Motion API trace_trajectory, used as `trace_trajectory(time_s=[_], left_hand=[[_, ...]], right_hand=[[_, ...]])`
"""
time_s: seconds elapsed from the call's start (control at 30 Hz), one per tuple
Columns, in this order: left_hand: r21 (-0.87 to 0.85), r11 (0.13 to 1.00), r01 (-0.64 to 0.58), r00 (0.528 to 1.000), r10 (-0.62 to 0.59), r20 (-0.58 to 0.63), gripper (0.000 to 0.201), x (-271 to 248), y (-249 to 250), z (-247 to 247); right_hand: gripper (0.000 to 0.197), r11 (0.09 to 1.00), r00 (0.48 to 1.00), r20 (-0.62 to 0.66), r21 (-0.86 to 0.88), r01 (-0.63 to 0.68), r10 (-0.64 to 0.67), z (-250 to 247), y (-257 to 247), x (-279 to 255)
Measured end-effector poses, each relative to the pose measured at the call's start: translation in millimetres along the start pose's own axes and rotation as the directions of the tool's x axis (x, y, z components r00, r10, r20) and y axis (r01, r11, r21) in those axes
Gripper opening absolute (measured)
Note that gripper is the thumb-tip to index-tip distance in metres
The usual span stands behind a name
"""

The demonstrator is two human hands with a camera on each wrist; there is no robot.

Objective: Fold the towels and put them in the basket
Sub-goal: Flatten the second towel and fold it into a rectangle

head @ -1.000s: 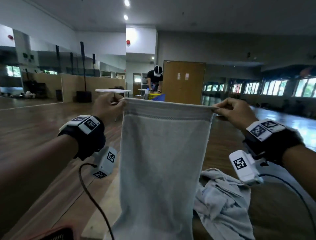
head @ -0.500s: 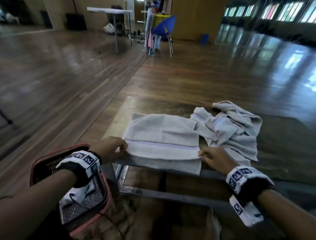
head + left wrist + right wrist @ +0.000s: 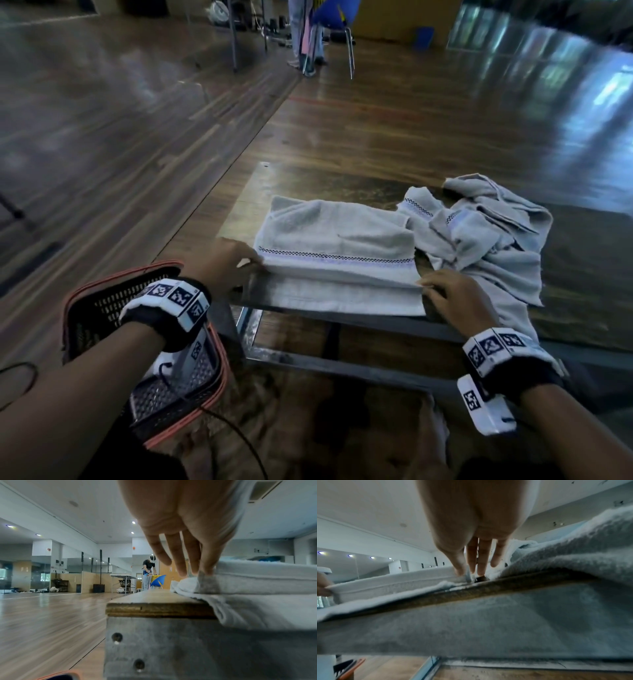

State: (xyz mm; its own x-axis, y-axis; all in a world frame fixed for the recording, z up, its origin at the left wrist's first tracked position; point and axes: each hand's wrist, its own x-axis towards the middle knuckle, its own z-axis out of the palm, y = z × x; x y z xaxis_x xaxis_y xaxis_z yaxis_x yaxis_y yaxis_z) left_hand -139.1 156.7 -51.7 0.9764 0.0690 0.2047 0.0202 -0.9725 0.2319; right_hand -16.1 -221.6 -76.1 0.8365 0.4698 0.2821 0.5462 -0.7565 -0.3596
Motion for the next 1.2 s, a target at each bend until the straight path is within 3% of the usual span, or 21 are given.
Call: trace_trajectory(time_s=[0.07, 0.13, 0.23, 0.33, 0.4, 0.53, 0.7, 0.77, 0.9, 0.97, 1.1, 1.2], left_hand=[[-0.019, 0.998, -0.062, 0.986, 0.058, -0.157, 0.008, -2, 2, -8], [-0.038, 0.991, -0.131, 0.970, 0.120, -0.210, 0.006, -7, 2, -14], [-0.027, 0.983, -0.183, 0.981, 0.181, -0.064, 0.006, -19, -3, -13], [0.073, 0.968, -0.241, 0.965, 0.231, 0.128, 0.014, -31, -5, -1], [0.086, 0.965, -0.247, 0.963, 0.236, 0.127, 0.015, -33, -7, 5], [0.059, 0.985, -0.162, 0.983, 0.156, 0.097, 0.018, -22, -11, 9], [0.108, 0.990, -0.090, 0.994, 0.082, 0.079, 0.021, 2, -5, 18], [0.104, 0.991, -0.080, 0.996, 0.076, 0.046, 0.018, 7, -5, 17], [0.097, 0.987, -0.131, 0.975, 0.146, -0.169, 0.006, 4, -6, 12], [0.106, 0.981, -0.161, 0.968, 0.178, -0.180, 0.005, -2, -9, 11], [0.070, 0.984, -0.166, 0.986, 0.165, 0.019, 0.015, -16, -15, 18], [0.039, 0.982, -0.185, 0.983, 0.184, 0.022, 0.018, -21, -17, 20]], right_hand=[[0.015, 0.998, 0.990, -0.133, 0.023, 0.057, -0.053, -7, -3, 1], [0.016, 0.989, 0.969, -0.208, 0.033, 0.143, -0.133, -14, -7, 1], [0.017, 0.965, 0.951, -0.166, -0.033, 0.261, -0.262, -16, -10, -5], [0.017, 0.938, 0.943, 0.052, -0.095, 0.333, -0.330, -8, -11, -17], [0.017, 0.941, 0.937, 0.144, -0.070, 0.331, -0.319, -3, -9, -22], [0.016, 0.957, 0.953, 0.113, -0.053, 0.287, -0.280, 1, -2, -17], [0.013, 0.984, 0.987, 0.081, -0.099, 0.148, -0.140, 8, 5, -2], [0.013, 0.984, 0.990, 0.030, -0.108, 0.142, -0.140, 8, 6, 3], [0.017, 0.968, 0.954, -0.179, -0.119, 0.223, -0.241, 1, 6, 6], [0.017, 0.967, 0.945, -0.209, -0.100, 0.236, -0.252, -2, 7, 4], [0.015, 0.955, 0.959, -0.017, -0.100, 0.279, -0.282, 4, 3, -12], [0.020, 0.970, 0.970, 0.060, -0.039, 0.238, -0.236, 7, 6, -18]])
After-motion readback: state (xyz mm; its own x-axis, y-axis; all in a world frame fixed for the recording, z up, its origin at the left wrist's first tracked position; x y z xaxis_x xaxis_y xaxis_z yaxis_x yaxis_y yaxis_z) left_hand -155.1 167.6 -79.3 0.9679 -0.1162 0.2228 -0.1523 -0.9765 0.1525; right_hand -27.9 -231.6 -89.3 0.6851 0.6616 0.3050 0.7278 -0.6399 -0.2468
